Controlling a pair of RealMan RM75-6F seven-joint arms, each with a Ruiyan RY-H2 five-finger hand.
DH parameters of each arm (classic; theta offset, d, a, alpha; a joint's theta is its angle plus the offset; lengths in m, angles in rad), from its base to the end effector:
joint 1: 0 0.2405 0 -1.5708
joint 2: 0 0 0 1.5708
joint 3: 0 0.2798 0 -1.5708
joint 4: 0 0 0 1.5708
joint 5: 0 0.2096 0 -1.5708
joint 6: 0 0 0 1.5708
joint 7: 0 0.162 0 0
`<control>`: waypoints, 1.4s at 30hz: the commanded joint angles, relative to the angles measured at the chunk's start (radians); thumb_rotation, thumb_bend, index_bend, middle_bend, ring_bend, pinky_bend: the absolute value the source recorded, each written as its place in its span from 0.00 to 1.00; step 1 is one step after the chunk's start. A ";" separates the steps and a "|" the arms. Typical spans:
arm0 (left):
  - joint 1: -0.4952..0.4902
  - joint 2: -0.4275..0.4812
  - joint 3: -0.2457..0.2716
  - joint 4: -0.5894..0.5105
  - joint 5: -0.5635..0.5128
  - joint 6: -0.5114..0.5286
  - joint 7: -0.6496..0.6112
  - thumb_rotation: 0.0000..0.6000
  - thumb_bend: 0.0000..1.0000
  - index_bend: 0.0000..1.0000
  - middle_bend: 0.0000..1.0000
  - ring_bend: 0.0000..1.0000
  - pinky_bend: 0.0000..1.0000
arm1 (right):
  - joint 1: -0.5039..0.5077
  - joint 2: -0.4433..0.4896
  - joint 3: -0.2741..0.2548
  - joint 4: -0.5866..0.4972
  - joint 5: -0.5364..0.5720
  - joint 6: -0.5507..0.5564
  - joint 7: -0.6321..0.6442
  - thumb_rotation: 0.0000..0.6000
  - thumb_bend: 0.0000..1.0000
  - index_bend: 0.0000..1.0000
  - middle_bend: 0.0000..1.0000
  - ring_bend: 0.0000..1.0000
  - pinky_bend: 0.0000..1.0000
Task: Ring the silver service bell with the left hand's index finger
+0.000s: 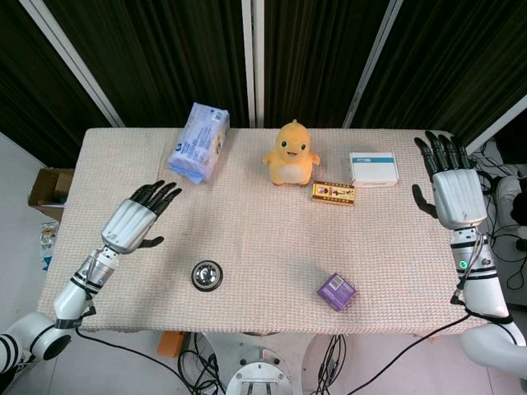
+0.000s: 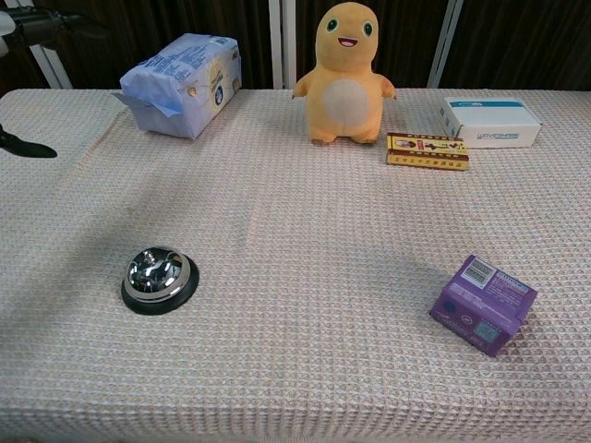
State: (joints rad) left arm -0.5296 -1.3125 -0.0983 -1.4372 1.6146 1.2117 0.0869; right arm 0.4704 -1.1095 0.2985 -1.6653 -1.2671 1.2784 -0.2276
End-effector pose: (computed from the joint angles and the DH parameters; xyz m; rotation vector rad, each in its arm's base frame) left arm -0.2231 0.3355 0.0787 -1.8684 -0.5987 -1.0522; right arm -0.2233 -0.3579 0.1917 1.4342 -0.6489 1.0350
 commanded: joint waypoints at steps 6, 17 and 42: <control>0.006 -0.006 0.042 -0.013 0.017 -0.005 0.008 1.00 0.02 0.03 0.07 0.07 0.19 | 0.004 -0.009 -0.009 0.019 0.005 -0.010 0.006 1.00 0.33 0.00 0.00 0.00 0.00; 0.025 -0.009 0.107 -0.098 0.075 0.009 0.097 1.00 0.05 0.03 0.17 0.19 0.25 | -0.017 0.001 -0.031 -0.001 -0.027 0.023 0.012 1.00 0.33 0.00 0.00 0.00 0.00; 0.126 -0.074 0.259 -0.088 0.144 -0.027 0.230 1.00 0.50 0.04 0.87 0.88 0.83 | -0.056 -0.031 -0.072 0.076 -0.049 0.034 0.069 1.00 0.33 0.00 0.00 0.00 0.00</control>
State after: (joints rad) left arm -0.4006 -1.3782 0.1566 -1.5324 1.7535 1.1929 0.3228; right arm 0.4148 -1.1407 0.2261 -1.5896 -1.3159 1.3114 -0.1594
